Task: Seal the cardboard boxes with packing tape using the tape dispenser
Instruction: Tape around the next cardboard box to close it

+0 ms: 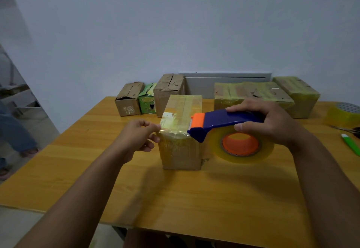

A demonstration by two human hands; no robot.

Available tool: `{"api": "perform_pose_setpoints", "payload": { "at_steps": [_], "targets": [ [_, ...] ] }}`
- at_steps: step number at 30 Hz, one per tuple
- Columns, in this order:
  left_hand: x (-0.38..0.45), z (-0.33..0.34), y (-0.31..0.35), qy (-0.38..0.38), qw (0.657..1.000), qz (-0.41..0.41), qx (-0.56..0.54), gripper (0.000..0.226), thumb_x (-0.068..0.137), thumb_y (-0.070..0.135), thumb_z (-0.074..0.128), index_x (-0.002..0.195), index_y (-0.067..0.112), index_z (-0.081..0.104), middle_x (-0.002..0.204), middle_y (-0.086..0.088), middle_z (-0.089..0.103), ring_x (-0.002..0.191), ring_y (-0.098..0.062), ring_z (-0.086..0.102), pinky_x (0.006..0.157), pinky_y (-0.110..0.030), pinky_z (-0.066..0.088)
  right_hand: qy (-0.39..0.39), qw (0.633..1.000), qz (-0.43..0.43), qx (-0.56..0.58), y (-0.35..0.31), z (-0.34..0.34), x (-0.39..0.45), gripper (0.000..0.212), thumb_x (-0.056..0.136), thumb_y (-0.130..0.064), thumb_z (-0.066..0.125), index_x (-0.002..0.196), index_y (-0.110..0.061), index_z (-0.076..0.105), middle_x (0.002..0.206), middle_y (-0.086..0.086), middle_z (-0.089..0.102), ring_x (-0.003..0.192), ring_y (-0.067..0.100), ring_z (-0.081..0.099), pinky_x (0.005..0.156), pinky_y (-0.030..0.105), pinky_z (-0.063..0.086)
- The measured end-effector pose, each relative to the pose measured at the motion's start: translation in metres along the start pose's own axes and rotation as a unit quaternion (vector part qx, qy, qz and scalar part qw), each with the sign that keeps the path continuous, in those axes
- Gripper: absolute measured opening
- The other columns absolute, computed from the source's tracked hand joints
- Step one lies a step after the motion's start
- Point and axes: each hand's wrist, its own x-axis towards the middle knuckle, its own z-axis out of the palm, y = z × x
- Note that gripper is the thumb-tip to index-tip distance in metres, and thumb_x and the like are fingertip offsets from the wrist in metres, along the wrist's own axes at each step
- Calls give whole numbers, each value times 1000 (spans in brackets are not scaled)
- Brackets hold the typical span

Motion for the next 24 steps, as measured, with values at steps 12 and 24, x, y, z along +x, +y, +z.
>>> {"api": "perform_pose_setpoints", "payload": {
  "at_steps": [12, 24],
  "targets": [
    [-26, 42, -23, 134, 818, 422, 366, 49, 87, 36, 51, 131, 15, 58, 128, -1, 61, 113, -15, 56, 87, -28, 47, 10, 1000, 6, 14, -1, 3, -2, 52, 68, -57, 67, 116, -35, 67, 101, -21, 60, 94, 8, 59, 72, 16, 48],
    [2, 30, -48, 129, 742, 457, 474, 54, 91, 29, 63, 143, 20, 46, 145, -3, 49, 130, -23, 49, 100, -38, 41, 21, 999, 17, 34, -6, 27, -7, 53, 67, -59, 67, 116, -40, 64, 102, -15, 55, 90, 4, 57, 69, 14, 46]
  ]
}}
